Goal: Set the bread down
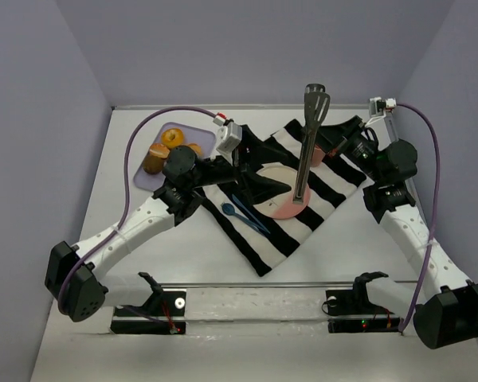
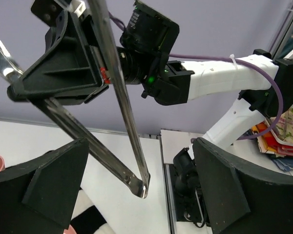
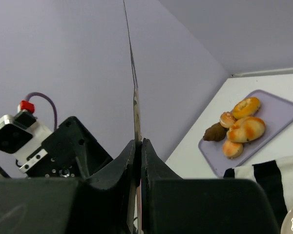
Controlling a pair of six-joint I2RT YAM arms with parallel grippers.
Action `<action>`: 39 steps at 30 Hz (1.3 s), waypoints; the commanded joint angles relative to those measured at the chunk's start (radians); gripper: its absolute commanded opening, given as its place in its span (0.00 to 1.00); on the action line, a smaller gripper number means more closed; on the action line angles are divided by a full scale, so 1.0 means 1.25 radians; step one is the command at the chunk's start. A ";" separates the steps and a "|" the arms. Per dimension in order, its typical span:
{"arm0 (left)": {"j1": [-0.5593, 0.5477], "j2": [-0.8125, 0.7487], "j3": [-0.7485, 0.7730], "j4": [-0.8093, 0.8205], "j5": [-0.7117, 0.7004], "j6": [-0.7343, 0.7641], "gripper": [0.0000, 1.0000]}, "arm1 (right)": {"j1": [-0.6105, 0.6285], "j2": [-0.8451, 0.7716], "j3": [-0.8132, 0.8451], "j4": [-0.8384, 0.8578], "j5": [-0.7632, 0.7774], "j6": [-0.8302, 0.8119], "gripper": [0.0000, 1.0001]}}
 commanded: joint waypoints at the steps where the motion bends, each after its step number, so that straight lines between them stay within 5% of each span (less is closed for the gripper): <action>1: -0.004 0.029 0.026 0.046 -0.014 -0.014 0.99 | 0.012 -0.016 0.021 0.145 -0.026 0.048 0.07; 25: -0.011 0.108 0.092 0.077 0.048 -0.078 0.99 | 0.051 0.125 0.093 0.240 -0.043 0.078 0.07; 33: -0.011 0.083 0.105 -0.040 -0.068 0.042 0.99 | 0.073 0.086 0.082 0.205 -0.007 0.010 0.07; 39: -0.011 0.119 0.144 -0.042 0.021 0.053 0.99 | 0.093 0.099 0.094 0.208 -0.024 0.010 0.07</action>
